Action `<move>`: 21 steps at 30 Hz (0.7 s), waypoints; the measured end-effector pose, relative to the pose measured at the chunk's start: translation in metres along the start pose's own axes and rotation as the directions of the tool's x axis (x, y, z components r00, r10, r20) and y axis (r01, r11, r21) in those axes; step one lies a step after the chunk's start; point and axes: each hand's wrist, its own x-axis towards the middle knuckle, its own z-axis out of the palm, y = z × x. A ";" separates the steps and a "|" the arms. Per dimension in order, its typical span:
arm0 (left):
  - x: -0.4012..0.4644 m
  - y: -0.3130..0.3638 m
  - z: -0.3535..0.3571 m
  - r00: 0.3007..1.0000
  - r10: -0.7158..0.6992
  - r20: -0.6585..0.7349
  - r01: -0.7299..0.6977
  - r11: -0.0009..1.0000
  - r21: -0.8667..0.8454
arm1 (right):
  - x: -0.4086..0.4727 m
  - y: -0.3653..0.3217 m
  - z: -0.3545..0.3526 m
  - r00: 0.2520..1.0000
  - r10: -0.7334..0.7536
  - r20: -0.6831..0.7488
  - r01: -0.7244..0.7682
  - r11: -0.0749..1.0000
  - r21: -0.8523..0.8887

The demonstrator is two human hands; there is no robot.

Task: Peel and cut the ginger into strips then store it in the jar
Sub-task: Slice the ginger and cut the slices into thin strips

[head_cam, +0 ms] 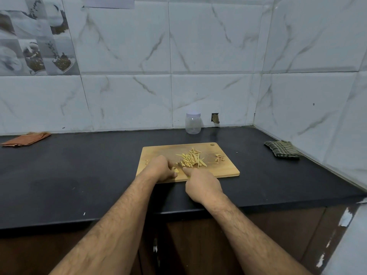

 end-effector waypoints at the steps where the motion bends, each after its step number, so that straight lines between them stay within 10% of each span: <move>1: 0.000 0.000 0.000 1.000 0.002 0.006 -0.002 1.000 -0.005 | 0.000 0.000 0.001 1.000 -0.002 -0.004 0.002 1.000 0.005; 21: -0.002 0.008 -0.003 0.999 0.023 0.025 -0.024 0.999 0.035 | 0.002 -0.010 0.008 0.999 -0.037 -0.018 0.036 0.999 -0.037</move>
